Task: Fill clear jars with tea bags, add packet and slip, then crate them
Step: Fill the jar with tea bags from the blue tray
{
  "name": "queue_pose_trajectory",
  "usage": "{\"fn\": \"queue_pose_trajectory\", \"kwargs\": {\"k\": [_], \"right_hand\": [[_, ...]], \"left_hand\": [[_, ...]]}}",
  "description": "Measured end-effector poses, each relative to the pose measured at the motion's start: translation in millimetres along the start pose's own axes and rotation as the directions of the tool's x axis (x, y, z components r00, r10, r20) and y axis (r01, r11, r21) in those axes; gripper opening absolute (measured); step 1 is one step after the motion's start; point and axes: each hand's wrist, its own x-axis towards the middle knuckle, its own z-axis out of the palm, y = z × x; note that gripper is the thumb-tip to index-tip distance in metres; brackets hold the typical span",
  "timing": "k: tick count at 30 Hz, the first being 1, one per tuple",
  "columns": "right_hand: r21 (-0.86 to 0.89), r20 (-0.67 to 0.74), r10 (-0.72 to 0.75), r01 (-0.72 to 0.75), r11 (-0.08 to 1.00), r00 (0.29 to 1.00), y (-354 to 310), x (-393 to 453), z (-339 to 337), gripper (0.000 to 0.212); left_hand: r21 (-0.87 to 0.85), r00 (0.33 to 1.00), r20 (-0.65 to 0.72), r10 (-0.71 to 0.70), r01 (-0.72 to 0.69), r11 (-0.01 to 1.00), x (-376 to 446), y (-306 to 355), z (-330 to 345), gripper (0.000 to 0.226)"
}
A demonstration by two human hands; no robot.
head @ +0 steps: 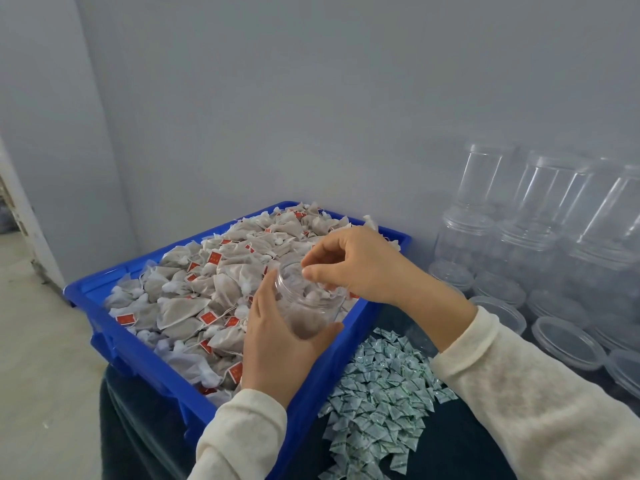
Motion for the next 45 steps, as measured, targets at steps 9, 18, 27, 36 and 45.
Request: {"fn": "queue_pose_trajectory", "kwargs": {"k": [9,18,27,36,45], "right_hand": [[0.186,-0.187,0.106,-0.071,0.98,0.977,5.6,7.1,-25.4,0.013],[0.068,-0.077,0.235,-0.23,0.971,0.969,34.0,0.9,-19.2,0.01],[-0.33,0.033,0.407,-0.374,0.866,0.913,97.5,33.5,10.1,0.018],[-0.765,0.197,0.58,-0.246,0.595,0.79,134.4,73.2,57.9,0.022],[-0.82,0.066,0.622,-0.312,0.479,0.78,147.4,78.0,61.9,0.022]], "left_hand": [[-0.015,1.0,-0.025,-0.01,0.01,1.0,-2.4,5.0,-3.6,0.11],[-0.018,0.999,-0.037,-0.008,0.008,1.0,-3.4,12.7,-5.1,0.1],[-0.043,0.999,-0.049,-0.009,0.006,0.999,-3.7,13.4,-6.4,0.104],[-0.033,0.999,-0.036,-0.038,0.037,0.999,-1.7,10.9,-5.0,0.105],[-0.003,0.999,-0.033,-0.034,0.033,0.999,-1.2,6.3,-2.6,0.108]]}}
